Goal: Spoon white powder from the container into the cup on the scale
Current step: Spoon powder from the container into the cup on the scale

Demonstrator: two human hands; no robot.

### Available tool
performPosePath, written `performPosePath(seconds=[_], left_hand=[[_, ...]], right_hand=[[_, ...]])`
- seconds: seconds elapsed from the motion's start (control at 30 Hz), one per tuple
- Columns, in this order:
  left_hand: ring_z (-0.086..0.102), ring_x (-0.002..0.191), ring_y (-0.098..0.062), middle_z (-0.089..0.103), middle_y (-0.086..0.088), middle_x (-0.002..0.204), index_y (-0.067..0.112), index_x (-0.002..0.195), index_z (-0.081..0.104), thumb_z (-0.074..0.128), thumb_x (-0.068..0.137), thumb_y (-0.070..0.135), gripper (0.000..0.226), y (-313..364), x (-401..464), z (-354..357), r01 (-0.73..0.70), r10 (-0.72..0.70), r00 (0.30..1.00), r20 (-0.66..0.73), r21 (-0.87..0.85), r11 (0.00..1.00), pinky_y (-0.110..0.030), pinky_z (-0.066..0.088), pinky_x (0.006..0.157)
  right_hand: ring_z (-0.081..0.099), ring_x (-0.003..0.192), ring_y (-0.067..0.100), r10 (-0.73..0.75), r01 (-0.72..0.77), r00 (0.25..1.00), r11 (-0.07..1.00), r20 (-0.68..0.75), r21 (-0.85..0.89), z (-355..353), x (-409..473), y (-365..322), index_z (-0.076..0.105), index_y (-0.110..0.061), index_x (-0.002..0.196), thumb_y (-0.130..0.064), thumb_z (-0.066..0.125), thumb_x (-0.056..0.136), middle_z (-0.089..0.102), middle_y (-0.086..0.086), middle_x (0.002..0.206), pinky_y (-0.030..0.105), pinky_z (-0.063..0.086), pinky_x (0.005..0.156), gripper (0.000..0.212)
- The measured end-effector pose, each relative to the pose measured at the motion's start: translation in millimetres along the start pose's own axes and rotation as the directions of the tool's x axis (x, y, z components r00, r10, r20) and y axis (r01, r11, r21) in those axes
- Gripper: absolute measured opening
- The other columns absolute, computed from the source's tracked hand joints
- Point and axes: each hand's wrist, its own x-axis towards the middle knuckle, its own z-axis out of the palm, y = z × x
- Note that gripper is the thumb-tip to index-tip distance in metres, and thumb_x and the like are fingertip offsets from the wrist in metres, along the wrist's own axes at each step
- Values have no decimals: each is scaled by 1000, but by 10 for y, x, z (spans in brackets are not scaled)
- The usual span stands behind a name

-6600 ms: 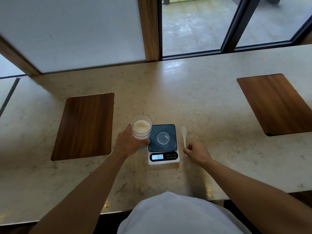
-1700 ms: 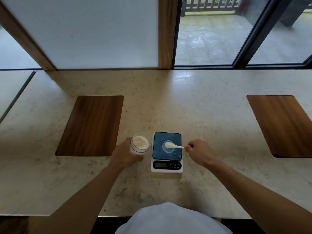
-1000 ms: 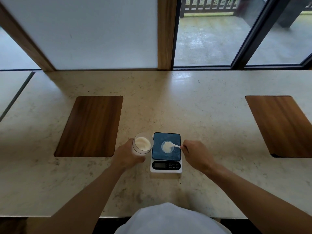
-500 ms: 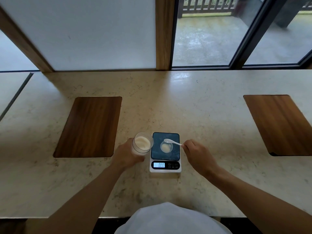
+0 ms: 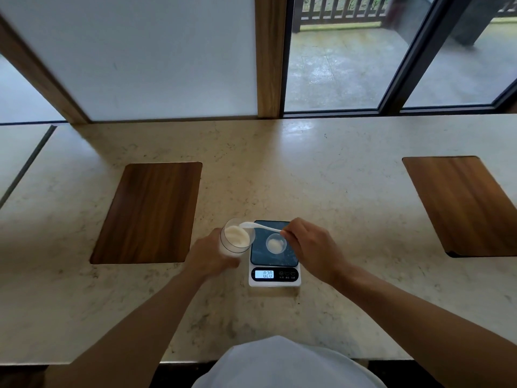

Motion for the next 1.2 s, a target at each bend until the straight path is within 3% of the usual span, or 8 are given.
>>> performPosePath(seconds=[0.13, 0.23, 0.5, 0.77, 1.07, 1.2], left_hand=[[62, 99, -14, 65, 8, 115, 33, 124, 51, 83, 66, 51, 68, 41, 17, 8, -35, 37, 999, 37, -35, 999, -33, 50, 91], [62, 102, -14, 64, 11, 114, 35, 123, 51, 83, 68, 51, 65, 57, 17, 28, -58, 62, 997, 54, -59, 997, -32, 49, 93], [62, 98, -16, 66, 3, 116, 27, 126, 52, 86, 66, 47, 72, 69, -17, 75, -84, 85, 996, 35, -14, 996, -34, 52, 90], [62, 105, -19, 65, -1, 123, 24, 132, 50, 86, 69, 41, 74, 118, -22, 70, -135, 133, 990, 56, 25, 991, -33, 48, 93], [64, 102, -19, 67, 1, 120, 26, 129, 52, 88, 64, 44, 76, 101, -48, 45, -185, 181, 982, 57, 79, 980, -34, 52, 90], [64, 101, -18, 67, 2, 120, 27, 128, 52, 87, 63, 46, 76, 90, -58, 59, -200, 193, 978, 72, 97, 975, -37, 54, 89]], right_hand=[[57, 52, 19, -77, 79, 997, 995, 26, -63, 38, 61, -70, 63, -4, 85, -9, 70, 90, 67, 10, 73, 29, 54, 45, 10], [56, 52, 20, -107, 113, 992, 988, 69, -101, 53, 90, -105, 64, -3, 84, -9, 67, 92, 66, 9, 73, 35, 55, 45, 10], [60, 64, 20, -86, 119, 975, 981, 204, -154, 107, 124, -152, 66, -4, 94, -15, 62, 94, 69, 10, 84, 35, 59, 58, 12], [60, 65, 19, -53, 100, 965, 980, 257, -173, 125, 146, -160, 67, -3, 93, -12, 67, 91, 70, 11, 84, 34, 58, 59, 9], [56, 67, 14, 135, -59, 917, 977, 376, -207, 220, 219, -151, 67, -8, 95, -2, 66, 84, 70, 6, 88, 26, 50, 61, 12], [60, 69, 16, 194, -128, 905, 973, 379, -193, 260, 230, -143, 68, -8, 92, -2, 64, 85, 71, 6, 86, 33, 58, 65, 11]])
